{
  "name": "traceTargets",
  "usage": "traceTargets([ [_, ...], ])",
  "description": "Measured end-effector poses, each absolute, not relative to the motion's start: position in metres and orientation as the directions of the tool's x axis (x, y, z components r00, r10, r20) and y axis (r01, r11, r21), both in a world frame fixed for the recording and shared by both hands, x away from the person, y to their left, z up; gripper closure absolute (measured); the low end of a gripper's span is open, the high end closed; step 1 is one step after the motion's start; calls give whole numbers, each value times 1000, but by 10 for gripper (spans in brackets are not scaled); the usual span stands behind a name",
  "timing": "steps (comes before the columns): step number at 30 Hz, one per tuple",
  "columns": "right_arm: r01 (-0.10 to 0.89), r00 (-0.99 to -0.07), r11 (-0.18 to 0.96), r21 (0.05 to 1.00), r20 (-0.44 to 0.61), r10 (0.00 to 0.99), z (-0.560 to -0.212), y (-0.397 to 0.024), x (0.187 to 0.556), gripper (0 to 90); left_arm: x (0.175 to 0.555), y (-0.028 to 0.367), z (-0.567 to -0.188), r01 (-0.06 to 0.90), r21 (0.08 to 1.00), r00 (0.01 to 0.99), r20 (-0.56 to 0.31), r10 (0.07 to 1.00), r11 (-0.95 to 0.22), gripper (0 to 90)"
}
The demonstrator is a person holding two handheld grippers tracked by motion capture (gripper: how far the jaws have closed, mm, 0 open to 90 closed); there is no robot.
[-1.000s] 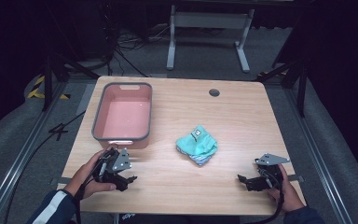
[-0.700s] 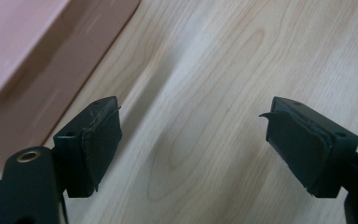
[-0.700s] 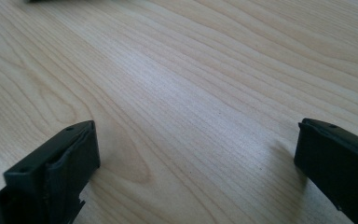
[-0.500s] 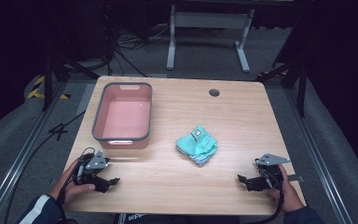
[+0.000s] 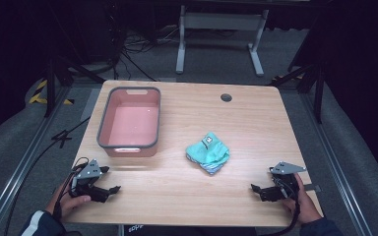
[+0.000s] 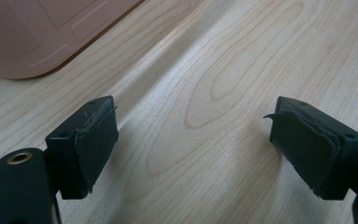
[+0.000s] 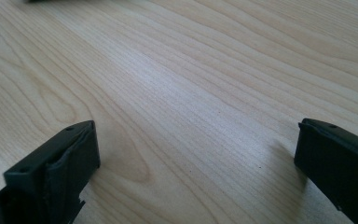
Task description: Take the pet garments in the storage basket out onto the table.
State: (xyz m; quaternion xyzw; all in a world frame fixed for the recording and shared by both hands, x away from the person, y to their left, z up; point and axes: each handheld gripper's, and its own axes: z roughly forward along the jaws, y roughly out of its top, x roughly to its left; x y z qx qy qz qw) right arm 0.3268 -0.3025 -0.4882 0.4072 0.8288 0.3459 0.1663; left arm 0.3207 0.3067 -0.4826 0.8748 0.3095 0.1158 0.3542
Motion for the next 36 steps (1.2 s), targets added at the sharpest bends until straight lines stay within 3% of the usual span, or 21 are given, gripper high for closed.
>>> traceTargets([
  [36,559,-614,430,709,6,789,-488,-302,327,1,319,306,-483,472,691,771,-23,637,-547,147],
])
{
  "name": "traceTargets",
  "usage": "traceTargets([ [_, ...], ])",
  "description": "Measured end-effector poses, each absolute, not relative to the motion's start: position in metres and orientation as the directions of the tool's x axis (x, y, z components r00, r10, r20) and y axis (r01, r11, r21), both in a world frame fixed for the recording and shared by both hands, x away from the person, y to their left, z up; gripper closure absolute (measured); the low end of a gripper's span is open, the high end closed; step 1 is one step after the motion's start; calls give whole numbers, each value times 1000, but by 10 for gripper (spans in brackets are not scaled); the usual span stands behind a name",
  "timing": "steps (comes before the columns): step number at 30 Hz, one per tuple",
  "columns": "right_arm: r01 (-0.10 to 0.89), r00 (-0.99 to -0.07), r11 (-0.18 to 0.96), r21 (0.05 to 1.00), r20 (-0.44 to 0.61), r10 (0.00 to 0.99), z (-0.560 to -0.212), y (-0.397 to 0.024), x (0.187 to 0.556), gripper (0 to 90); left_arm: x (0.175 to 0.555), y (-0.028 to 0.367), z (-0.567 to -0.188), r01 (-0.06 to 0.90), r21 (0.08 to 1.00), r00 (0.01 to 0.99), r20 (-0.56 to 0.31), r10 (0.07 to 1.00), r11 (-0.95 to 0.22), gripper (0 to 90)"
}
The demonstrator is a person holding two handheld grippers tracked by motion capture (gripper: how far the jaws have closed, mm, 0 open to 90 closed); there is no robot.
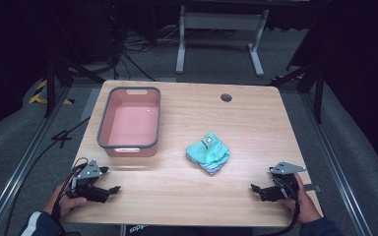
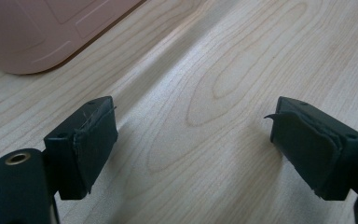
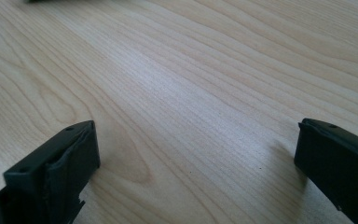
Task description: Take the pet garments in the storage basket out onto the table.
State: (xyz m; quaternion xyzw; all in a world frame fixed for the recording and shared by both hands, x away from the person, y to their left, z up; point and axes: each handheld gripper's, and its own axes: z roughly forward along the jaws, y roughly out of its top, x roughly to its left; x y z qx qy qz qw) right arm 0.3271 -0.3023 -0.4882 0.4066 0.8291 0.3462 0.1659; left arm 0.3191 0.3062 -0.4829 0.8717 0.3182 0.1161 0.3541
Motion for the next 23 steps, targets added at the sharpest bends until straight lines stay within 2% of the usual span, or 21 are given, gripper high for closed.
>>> traceTargets([
  [23,558,-615,431,709,6,788,-488,-302,327,1,320,305,-483,473,688,770,-18,638,-550,129],
])
